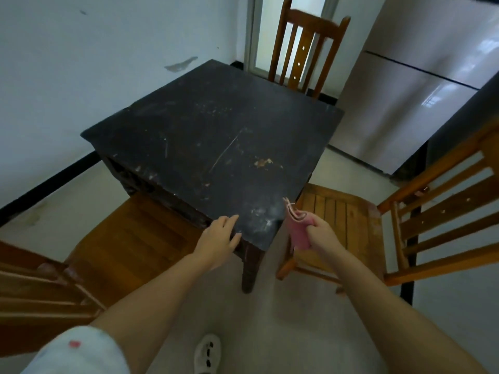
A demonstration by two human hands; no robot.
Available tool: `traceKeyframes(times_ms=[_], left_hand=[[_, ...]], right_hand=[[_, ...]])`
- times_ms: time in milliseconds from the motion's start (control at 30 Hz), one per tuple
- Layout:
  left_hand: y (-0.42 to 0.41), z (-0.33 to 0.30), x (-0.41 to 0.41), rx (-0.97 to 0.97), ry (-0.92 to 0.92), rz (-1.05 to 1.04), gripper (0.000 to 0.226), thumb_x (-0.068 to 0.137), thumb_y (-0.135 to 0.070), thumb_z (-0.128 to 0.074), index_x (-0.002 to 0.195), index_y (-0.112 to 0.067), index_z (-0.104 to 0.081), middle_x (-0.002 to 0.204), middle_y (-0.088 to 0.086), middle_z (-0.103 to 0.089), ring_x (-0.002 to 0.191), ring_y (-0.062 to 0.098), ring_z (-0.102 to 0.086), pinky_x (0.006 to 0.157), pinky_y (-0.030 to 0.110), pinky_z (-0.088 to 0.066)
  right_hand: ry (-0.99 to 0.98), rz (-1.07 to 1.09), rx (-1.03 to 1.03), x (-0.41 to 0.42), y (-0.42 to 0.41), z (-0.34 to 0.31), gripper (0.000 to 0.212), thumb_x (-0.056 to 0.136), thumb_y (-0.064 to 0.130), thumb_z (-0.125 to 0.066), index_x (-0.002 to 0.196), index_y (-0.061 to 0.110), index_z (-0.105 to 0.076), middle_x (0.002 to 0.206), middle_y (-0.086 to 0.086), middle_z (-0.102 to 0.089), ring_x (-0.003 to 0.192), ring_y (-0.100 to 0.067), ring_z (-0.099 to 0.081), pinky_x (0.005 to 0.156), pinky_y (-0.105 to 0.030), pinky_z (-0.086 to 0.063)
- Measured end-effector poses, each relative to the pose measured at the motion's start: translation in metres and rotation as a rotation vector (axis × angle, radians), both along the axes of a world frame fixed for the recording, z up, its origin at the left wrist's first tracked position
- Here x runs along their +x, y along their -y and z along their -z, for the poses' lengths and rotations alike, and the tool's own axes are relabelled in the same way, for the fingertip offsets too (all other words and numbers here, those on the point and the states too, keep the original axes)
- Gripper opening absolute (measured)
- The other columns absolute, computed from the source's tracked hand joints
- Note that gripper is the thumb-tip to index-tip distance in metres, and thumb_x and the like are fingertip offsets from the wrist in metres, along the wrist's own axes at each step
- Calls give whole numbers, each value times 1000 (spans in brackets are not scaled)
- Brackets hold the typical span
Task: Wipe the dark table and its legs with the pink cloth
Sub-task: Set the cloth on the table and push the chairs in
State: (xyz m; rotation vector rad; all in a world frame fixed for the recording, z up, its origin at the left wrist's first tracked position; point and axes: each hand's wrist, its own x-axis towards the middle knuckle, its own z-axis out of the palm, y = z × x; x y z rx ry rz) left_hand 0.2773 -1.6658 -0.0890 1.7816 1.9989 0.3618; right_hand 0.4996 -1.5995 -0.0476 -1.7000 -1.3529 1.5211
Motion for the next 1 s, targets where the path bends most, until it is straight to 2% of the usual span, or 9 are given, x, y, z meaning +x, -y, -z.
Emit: traceKeyframes(times_ms=[167, 233, 300, 400, 500, 600, 767, 867, 1000], left_hand=[[-66, 26, -24, 11, -206, 68, 51, 97, -39, -33, 143, -20, -22, 148, 4, -25, 138, 20, -19, 115, 41, -13], [-82, 38, -32, 5, -277, 105, 52, 98, -40, -27, 145, -21, -19, 152, 4, -18, 141, 19, -10, 114, 42, -1], [-89, 48, -37, 17, -322, 139, 51, 97, -41, -23, 145, -21, -19, 153, 4, -17, 142, 19, -8, 113, 42, 4], [-90, 57, -39, 63, -341, 126, 54, 93, -42, -20, 139, -19, -36, 145, 7, -34, 138, 22, -24, 112, 43, -4], [-90, 62, -39, 83, -353, 131, 55, 89, -42, -22, 131, -17, -47, 136, 10, -47, 130, 25, -38, 110, 47, -18], [-91, 61, -39, 89, -348, 131, 53, 89, -40, -25, 130, -16, -48, 136, 11, -47, 130, 26, -39, 110, 49, -20], [-92, 48, -40, -26, -313, 163, 53, 97, -40, -26, 145, -21, -18, 153, 5, -15, 141, 20, -7, 114, 43, 3], [-85, 26, -44, -31, -212, 93, 53, 97, -41, -31, 144, -20, -19, 152, 6, -19, 139, 21, -16, 113, 40, -12], [-33, -24, -53, 175, -176, -92, 49, 96, -36, -37, 141, -16, -30, 143, 8, -35, 129, 21, -38, 104, 34, -33]], right_hand=[[184, -169, 126, -52, -67, -8, 34, 97, 13, -39, 124, 26, -54, 113, 1, -57, 99, -14, -54, 84, -32, -50], [273, -227, 243, -74, -88, -6, 41, 96, 8, -39, 132, 25, -48, 131, 0, -49, 118, -16, -46, 103, -35, -40], [386, -306, 370, -90, -96, 4, 47, 94, 3, -38, 136, 22, -43, 146, -2, -34, 132, -19, -33, 112, -33, -26], [586, -476, 499, -98, -89, 32, 51, 91, 2, -43, 138, 22, -39, 153, -6, -19, 139, -26, -19, 115, -43, -24], [895, -709, 449, -97, -74, 56, 63, 94, 14, -43, 148, 24, -14, 158, -6, 1, 145, -26, 5, 118, -47, -4], [977, -791, 405, -99, -71, 59, 72, 93, 18, -41, 149, 26, 3, 157, -7, 13, 143, -24, 18, 117, -48, 6], [977, -916, 271, -98, -86, 29, 71, 91, 28, -44, 149, 31, -3, 158, -6, 7, 144, -24, 12, 115, -56, 6], [948, -856, 406, -96, -79, -2, 55, 95, 38, -38, 146, 29, -19, 157, -3, -12, 145, -23, -7, 113, -57, -1], [870, -786, 602, -97, -29, -31, 51, 95, 44, -34, 143, 29, -26, 152, 3, -28, 141, -19, -20, 113, -55, -6]])
